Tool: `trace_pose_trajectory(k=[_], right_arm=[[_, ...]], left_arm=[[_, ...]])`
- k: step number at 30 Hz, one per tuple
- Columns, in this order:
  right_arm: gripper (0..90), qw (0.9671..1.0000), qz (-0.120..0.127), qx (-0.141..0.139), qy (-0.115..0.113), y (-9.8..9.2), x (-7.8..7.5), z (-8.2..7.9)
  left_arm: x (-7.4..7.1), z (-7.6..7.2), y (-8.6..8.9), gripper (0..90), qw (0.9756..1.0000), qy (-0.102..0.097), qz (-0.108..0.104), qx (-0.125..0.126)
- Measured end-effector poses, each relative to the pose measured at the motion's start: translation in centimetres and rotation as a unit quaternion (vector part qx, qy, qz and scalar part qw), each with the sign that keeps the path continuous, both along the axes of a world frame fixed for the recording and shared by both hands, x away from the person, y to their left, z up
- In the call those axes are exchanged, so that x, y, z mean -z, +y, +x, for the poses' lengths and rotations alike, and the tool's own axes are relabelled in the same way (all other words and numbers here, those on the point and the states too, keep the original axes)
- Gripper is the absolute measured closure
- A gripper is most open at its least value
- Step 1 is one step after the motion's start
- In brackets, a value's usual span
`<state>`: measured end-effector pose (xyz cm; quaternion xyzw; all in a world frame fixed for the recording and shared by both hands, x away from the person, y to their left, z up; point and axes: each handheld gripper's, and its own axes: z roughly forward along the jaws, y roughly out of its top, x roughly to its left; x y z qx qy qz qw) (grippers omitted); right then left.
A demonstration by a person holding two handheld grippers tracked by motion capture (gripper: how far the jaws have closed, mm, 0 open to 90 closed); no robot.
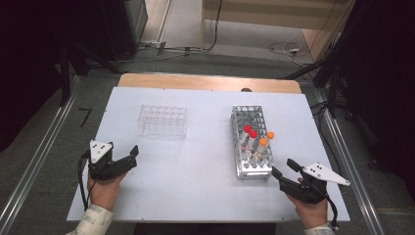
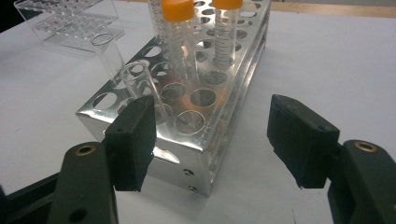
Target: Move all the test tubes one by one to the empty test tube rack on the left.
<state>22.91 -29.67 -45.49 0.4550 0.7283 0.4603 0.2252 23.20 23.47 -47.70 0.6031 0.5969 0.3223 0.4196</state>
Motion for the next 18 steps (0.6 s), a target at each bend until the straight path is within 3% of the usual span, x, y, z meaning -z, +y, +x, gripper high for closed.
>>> trace_pose_trajectory(k=[14,18], right_arm=[[37.1,0.9993,-0.004,-0.035,-0.012,1.7,0.3,0.1],[45.1,0.9988,-0.005,-0.046,-0.020,2.1,0.4,0.2]], left_arm=[[0.1,0.1,-0.2,14.6,1.0000,0.001,0.003,0.002],[0.1,0.0,-0.2,14.6,1.0000,0.002,0.003,0.002]])
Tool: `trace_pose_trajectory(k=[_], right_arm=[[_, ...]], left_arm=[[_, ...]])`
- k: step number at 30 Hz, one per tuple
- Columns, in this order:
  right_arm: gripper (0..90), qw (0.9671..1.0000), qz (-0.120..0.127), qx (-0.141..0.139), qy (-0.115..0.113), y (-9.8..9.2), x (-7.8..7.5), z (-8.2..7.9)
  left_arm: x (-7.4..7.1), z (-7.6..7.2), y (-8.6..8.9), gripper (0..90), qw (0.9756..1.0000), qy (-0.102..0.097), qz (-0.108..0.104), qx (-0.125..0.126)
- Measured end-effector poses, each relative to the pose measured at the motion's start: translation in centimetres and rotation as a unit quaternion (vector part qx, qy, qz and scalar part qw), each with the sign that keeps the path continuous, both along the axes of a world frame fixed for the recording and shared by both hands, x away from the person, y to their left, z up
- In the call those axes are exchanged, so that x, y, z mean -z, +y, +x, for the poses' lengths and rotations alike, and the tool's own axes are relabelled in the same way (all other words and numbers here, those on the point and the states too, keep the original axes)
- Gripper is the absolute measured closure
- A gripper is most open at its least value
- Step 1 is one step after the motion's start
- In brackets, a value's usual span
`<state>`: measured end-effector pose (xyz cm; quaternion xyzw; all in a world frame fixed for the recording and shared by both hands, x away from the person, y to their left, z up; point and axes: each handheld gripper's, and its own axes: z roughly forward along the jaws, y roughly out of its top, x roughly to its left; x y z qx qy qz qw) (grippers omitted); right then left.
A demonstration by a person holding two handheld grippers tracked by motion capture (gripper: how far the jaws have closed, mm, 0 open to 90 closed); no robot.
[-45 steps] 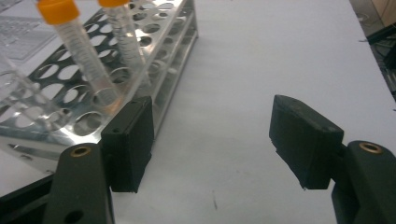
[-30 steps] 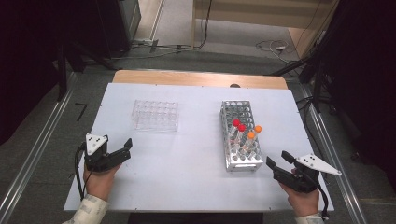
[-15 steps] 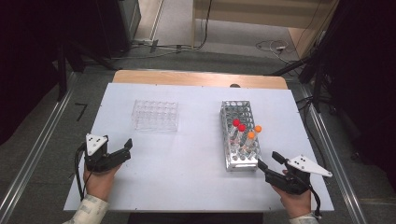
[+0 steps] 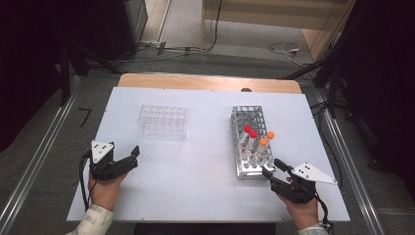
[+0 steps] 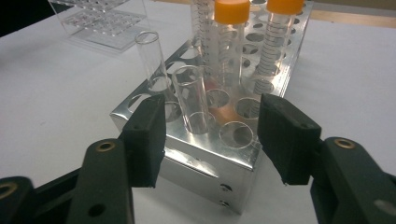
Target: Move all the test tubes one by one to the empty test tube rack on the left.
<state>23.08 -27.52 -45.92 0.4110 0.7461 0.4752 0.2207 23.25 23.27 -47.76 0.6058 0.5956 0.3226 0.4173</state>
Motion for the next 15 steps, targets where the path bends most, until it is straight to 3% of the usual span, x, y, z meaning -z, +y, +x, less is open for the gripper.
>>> trace_pose_trajectory(k=[8,15], right_arm=[[59.0,0.9999,-0.007,-0.011,-0.009,0.64,0.45,0.13],[64.6,0.9999,-0.003,-0.014,-0.002,0.65,0.82,0.60]], left_arm=[[0.02,0.03,-0.09,14.6,1.0000,0.001,0.000,0.000],[0.06,0.05,-0.14,14.6,1.0000,0.001,0.001,0.002]])
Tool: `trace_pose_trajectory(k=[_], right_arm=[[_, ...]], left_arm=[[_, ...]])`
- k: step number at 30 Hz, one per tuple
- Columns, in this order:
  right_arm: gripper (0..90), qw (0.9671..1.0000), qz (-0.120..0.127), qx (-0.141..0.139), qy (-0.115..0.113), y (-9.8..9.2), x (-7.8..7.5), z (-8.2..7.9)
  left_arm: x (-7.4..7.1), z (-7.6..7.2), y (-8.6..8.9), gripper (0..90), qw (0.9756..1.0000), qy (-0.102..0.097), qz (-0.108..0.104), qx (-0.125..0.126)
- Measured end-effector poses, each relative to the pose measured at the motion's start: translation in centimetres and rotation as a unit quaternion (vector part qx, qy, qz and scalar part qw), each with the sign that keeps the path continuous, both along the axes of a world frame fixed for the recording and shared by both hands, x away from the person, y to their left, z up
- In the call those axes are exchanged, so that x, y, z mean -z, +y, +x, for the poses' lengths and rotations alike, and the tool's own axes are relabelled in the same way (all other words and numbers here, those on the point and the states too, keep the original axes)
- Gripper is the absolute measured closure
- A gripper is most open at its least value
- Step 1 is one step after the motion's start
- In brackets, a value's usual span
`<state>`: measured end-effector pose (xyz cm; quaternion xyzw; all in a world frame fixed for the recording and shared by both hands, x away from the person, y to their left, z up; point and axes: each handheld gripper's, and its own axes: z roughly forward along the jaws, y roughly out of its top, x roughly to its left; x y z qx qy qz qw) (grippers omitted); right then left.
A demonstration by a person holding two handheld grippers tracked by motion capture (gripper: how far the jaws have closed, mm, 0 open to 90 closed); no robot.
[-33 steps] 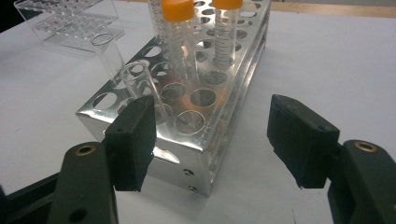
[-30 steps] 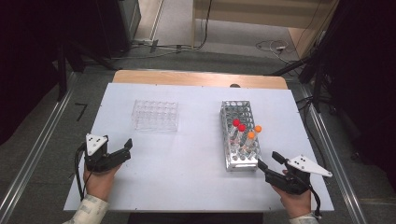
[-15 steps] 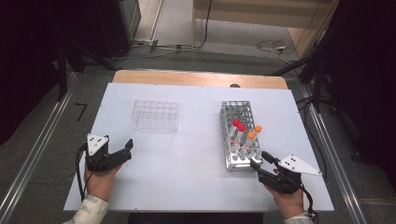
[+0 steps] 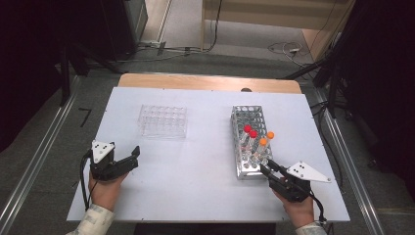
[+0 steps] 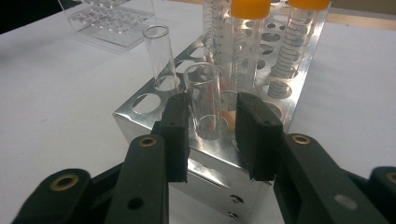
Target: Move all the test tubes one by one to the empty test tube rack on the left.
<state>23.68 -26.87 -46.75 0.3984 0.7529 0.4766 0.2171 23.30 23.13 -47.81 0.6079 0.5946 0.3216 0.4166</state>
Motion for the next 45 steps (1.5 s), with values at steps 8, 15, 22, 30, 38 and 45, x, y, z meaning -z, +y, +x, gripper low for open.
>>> trace_pose_trajectory(k=[8,15,22,30,38,45], right_arm=[[70.7,0.9999,-0.006,-0.002,-0.009,0.3,0.1,0.1],[72.1,0.9998,-0.010,-0.004,-0.014,0.6,0.2,0.2],[73.4,0.9995,-0.013,0.001,-0.028,0.6,-0.1,0.0],[73.5,0.9990,-0.005,0.005,-0.044,0.5,-2.0,-0.5],[73.6,0.9981,0.022,0.016,-0.056,-0.2,-4.3,-1.0],[73.6,0.9969,0.040,-0.003,-0.068,0.3,-5.7,-1.9]], left_arm=[[0.0,0.0,-0.1,14.6,1.0000,0.001,0.000,0.001],[0.1,0.0,-0.1,14.6,1.0000,0.002,0.000,0.001],[0.0,0.0,-0.1,14.6,1.0000,0.002,0.000,0.000],[0.0,0.0,-0.1,14.6,1.0000,0.001,-0.001,-0.001],[0.0,0.0,-0.3,14.6,1.0000,0.000,0.001,0.000],[-0.1,0.0,-0.6,14.6,1.0000,-0.004,0.003,-0.001]])
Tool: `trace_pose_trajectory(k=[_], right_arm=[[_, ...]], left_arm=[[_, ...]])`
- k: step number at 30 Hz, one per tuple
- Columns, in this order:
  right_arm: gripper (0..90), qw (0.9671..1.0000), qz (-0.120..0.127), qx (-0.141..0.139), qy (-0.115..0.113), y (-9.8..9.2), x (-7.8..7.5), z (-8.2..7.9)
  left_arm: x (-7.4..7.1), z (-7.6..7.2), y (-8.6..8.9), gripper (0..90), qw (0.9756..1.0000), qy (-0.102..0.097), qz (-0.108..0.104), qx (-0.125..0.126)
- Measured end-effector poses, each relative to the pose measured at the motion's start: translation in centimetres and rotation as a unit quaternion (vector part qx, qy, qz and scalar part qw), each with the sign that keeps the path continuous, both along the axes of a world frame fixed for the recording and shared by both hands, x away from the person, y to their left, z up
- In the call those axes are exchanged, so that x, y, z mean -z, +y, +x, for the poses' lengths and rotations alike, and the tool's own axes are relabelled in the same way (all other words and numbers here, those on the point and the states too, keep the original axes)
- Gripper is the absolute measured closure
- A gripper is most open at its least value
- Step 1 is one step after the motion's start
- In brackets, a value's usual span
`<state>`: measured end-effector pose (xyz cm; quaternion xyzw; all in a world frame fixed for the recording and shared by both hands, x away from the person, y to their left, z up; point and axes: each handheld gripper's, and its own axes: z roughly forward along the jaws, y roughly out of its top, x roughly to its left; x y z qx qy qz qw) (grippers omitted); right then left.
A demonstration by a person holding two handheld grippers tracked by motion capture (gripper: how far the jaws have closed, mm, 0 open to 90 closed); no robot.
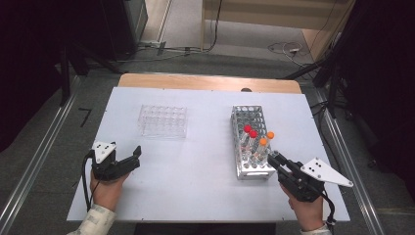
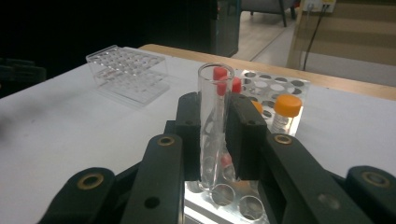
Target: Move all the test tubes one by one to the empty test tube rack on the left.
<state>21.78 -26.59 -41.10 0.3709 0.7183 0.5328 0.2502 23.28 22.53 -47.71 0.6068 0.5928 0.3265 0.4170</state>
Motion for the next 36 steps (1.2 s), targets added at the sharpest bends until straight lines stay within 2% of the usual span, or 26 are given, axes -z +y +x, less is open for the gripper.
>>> trace_pose_trajectory(k=[4,5,8,14,17,21,23,26,32,36], right_arm=[[73.6,0.9998,-0.002,-0.018,0.005,1.0,0.0,-0.2],[73.6,0.9997,-0.002,-0.024,0.005,1.3,0.1,-0.2],[73.6,0.9995,-0.002,-0.031,0.009,2.0,0.2,-0.2],[73.6,0.9975,-0.011,-0.067,0.018,5.0,0.8,0.4],[73.6,0.9967,-0.015,-0.077,0.024,6.1,1.1,0.8],[73.6,0.9955,-0.019,-0.088,0.030,7.6,1.5,1.2],[73.6,0.9952,-0.021,-0.091,0.031,8.0,1.6,1.4],[73.6,0.9937,-0.031,-0.102,0.035,9.6,2.1,1.8],[73.6,0.9922,-0.049,-0.107,0.039,11.9,3.2,2.6],[73.6,0.9913,-0.059,-0.110,0.041,13.3,4.0,2.9]], left_arm=[[-0.1,0.0,-0.5,14.5,1.0000,-0.002,0.000,0.006],[-0.2,0.0,-0.7,14.5,0.9999,-0.003,-0.011,0.009],[-0.4,0.1,-1.0,14.5,0.9998,-0.004,-0.015,0.015],[-0.6,0.5,-2.1,13.4,0.9995,-0.003,-0.017,0.027],[-0.6,0.5,-2.4,13.4,0.9994,-0.001,-0.017,0.029],[-0.8,0.5,-2.8,13.5,0.9992,-0.007,-0.014,0.038],[-1.0,0.5,-3.0,13.5,0.9990,-0.009,-0.017,0.040],[-1.4,0.5,-3.5,13.8,0.9985,-0.014,-0.021,0.048],[-2.3,0.4,-5.0,14.3,0.9957,-0.022,-0.035,0.083],[-3.1,0.1,-6.4,14.4,0.9922,-0.024,-0.043,0.115]])
